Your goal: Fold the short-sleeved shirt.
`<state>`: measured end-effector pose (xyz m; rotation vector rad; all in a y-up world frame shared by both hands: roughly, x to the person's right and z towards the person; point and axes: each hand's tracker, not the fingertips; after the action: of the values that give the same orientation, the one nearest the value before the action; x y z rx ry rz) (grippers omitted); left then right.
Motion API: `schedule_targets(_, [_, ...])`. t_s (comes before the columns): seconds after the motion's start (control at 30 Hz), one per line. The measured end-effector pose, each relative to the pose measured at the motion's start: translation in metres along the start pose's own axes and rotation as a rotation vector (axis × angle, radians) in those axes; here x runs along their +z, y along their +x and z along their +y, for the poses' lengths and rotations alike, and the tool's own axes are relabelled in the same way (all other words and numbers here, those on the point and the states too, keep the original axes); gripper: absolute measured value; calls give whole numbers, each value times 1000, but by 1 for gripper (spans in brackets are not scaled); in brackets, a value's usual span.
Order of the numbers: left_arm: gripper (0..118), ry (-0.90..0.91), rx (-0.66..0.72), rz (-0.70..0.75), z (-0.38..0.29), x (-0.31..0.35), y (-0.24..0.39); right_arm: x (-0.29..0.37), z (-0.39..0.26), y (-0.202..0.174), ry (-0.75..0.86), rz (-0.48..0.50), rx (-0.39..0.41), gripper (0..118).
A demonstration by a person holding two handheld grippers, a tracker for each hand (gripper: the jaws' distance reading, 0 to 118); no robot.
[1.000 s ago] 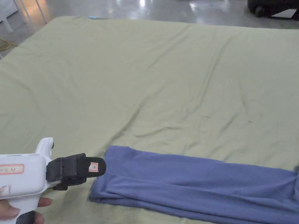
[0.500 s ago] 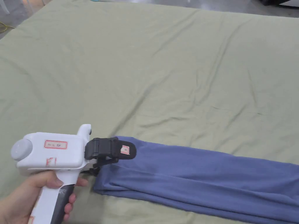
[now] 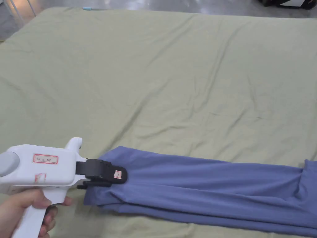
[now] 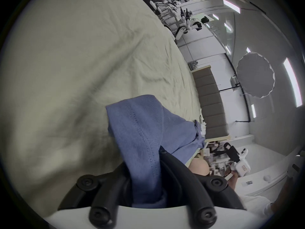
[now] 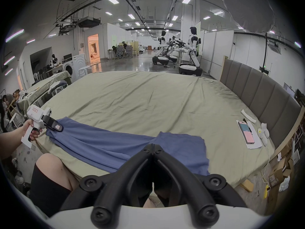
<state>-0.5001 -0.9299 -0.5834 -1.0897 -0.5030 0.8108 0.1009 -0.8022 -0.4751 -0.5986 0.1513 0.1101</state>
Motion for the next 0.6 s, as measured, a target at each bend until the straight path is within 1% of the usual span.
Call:
schedule_targets(0.03, [3,0,-21,37,3,11,4,2,0,1,5,1,-4,0])
schedule_targets(0.1, [3,17,-20,65,8,37,6,6,-1,4,21,15,-21,0])
schedule_targets(0.17, [3,36,-30,159,13,64,11,10,-2,4,35,25,-26,0])
schedule_targets(0.2, [3,58,-39,235,18,81,9,10,-4,5,41,29,-25,0])
schedule_targets(0.27, [3,54,-37,333,24,105,8,10,-7,8,51,42,-26,0])
schedule_targets(0.33, [3,45,13,445,30,123,17,9,-11,12,53,61,-39,0])
schedule_targets(0.4, [3,26,-50,458,28,129,48,7,-16,17,55,71,-43,0])
schedule_targets(0.43, [3,27,-48,419,29,128,64,6,-19,19,56,73,-43,0])
schedule_targets(0.5, [3,7,-29,399,35,121,93,3,-24,24,55,75,-42,0])
schedule_targets(0.53, [3,-11,-67,414,32,112,116,2,-25,26,38,82,-47,0])
schedule_targets(0.6, [3,-39,-173,503,33,87,153,4,-29,32,33,100,-47,0])
